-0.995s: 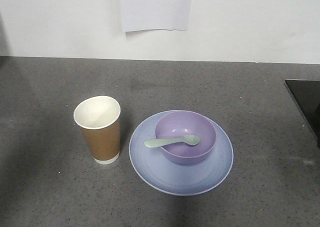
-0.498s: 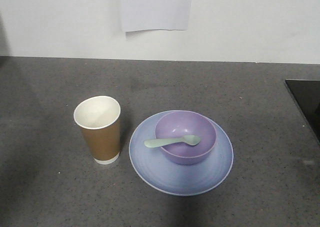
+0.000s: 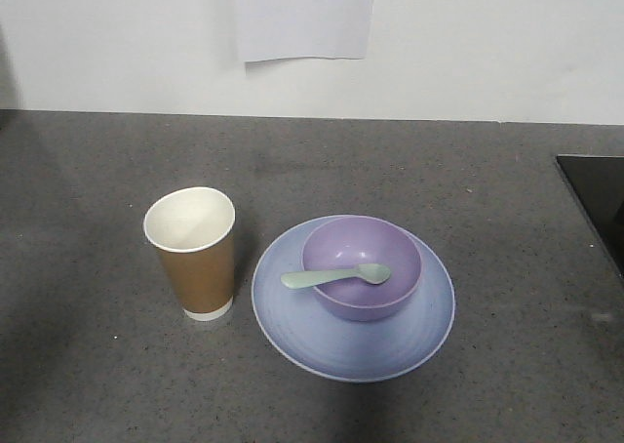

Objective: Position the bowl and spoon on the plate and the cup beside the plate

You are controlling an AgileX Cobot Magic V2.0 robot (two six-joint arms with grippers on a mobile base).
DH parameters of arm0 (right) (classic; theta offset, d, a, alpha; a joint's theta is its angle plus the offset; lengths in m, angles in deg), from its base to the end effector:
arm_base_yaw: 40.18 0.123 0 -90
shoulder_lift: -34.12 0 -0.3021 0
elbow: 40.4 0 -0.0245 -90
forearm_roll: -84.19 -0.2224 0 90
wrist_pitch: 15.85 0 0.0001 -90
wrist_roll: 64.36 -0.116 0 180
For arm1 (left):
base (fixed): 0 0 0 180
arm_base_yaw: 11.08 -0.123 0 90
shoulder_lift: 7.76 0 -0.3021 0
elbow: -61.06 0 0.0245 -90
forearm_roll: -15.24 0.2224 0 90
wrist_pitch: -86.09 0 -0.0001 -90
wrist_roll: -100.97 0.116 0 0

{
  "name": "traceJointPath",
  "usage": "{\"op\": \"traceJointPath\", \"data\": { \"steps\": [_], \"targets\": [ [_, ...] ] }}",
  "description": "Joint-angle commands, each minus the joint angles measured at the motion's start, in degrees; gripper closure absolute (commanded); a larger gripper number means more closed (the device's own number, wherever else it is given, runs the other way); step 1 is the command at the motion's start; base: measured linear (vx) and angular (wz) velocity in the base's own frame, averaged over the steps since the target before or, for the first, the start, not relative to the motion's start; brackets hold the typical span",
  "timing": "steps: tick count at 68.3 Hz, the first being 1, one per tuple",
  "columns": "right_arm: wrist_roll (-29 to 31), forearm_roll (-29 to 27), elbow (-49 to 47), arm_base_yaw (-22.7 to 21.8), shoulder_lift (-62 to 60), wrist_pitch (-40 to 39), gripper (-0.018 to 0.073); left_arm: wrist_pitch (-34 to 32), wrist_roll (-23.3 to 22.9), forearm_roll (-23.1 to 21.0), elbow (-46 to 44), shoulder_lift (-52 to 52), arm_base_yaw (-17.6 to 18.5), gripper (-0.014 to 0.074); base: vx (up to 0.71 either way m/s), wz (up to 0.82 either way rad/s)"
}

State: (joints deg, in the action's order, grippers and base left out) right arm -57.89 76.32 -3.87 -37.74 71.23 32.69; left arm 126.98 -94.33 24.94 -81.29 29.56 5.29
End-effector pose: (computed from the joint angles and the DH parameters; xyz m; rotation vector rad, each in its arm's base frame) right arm 0.0629 0.0146 0.3303 -0.1290 2.1230 0.1217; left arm 0.0729 -0.0081 0.3379 0.0779 2.0142 -0.1589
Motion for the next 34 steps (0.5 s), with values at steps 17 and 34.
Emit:
{"op": "traceJointPath", "data": {
  "steps": [17, 34],
  "targets": [
    [0.14, -0.09, -1.37, -0.37, 0.32, -3.61, 0.0570, -4.08, -0.65, 0.37, -1.32, 0.30, 0.37, 0.0603, 0.00, 0.00],
    [0.14, -0.09, -1.37, -0.37, 0.32, -3.61, 0.0570, -5.83, -0.65, 0.16, 0.10, -0.60, 0.37, 0.0604, 0.00, 0.00]
  ]
}}
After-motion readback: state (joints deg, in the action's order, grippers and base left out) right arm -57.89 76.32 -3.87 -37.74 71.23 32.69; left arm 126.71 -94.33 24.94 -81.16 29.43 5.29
